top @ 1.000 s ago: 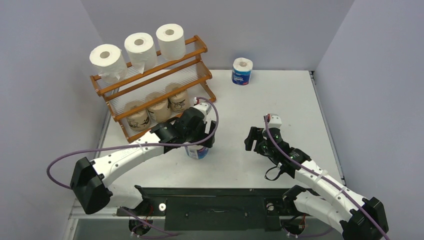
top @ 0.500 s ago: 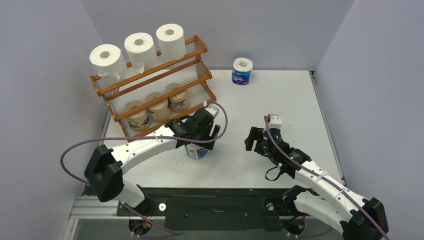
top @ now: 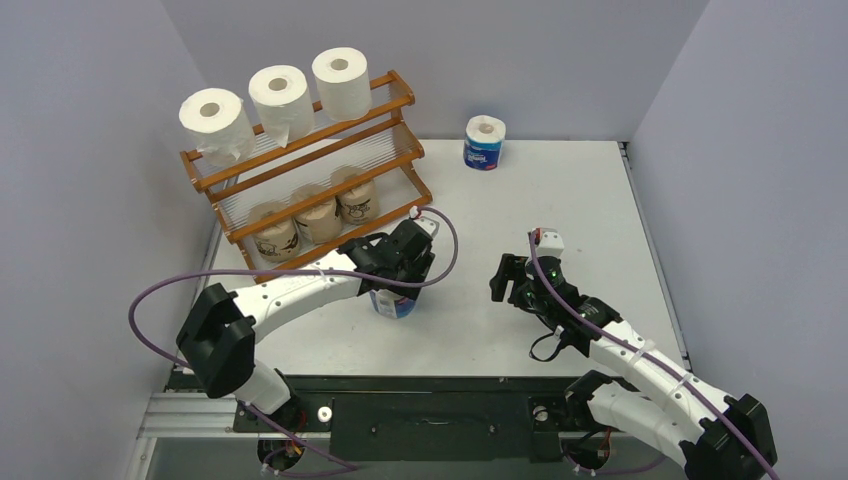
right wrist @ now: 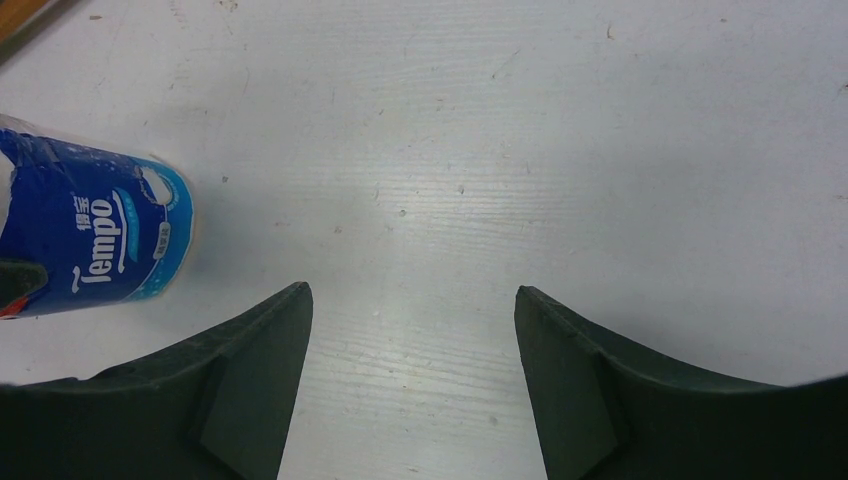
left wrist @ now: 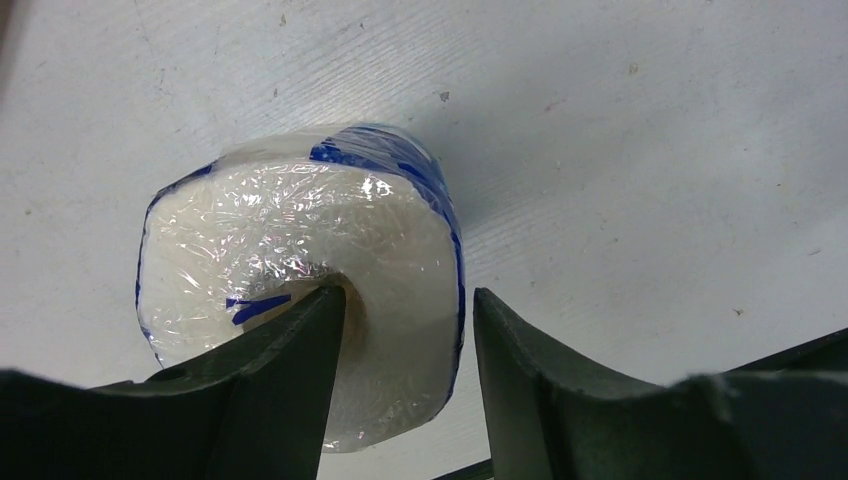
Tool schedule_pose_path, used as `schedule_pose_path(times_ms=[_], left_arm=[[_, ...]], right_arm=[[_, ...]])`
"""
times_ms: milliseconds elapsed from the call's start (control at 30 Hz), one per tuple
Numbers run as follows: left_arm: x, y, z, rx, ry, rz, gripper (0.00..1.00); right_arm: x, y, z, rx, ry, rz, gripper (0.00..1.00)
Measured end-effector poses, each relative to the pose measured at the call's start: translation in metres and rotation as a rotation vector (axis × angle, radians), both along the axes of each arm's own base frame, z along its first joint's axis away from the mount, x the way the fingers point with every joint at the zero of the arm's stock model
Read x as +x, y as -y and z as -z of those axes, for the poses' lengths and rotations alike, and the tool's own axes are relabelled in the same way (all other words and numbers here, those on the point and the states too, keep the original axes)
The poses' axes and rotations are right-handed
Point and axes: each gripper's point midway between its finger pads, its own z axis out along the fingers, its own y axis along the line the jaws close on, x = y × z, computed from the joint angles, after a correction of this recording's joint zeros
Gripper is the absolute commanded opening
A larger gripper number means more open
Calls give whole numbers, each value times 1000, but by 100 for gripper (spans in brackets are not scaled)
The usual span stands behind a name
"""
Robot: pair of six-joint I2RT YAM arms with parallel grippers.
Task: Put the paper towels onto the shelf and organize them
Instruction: Pick up the paper towel from the center of the board, then place the paper towel on the shelf.
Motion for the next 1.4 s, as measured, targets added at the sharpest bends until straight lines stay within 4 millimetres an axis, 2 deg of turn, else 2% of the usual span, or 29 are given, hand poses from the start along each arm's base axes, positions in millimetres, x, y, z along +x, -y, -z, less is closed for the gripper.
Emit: schedule_pose_path(times_ms=[133,300,467,567,733,867,933,1200,1400], left_arm=[[1,-1,3,12,0,2,41],[2,-2,3,22,8,-2,26],[2,-7,2,40,18,-14,25],[2,-13,-6,57,31,-22,25],[17,-15,-50,34,119,-44,24],[43,-15,-94,-29,208,-95,24],[57,-23,-111,-47,238,-131,24],[111,-59,-156,-70,315,-268,24],[140,-70,-170,-64,344,-308,24]], right_arm=[[0,1,0,-2,1,3,70],[0,1,0,-2,1,4,70],[0,1,0,-1,2,3,70],[0,1,0,-1,2,3,70],[0,1,0,-1,2,3,70],[0,0,0,0,2,3,70],[0,0,0,1,1,2,70],[-2,-3,-2,19,-2,-15,69],[-3,-5,-2,24,-4,-22,69]])
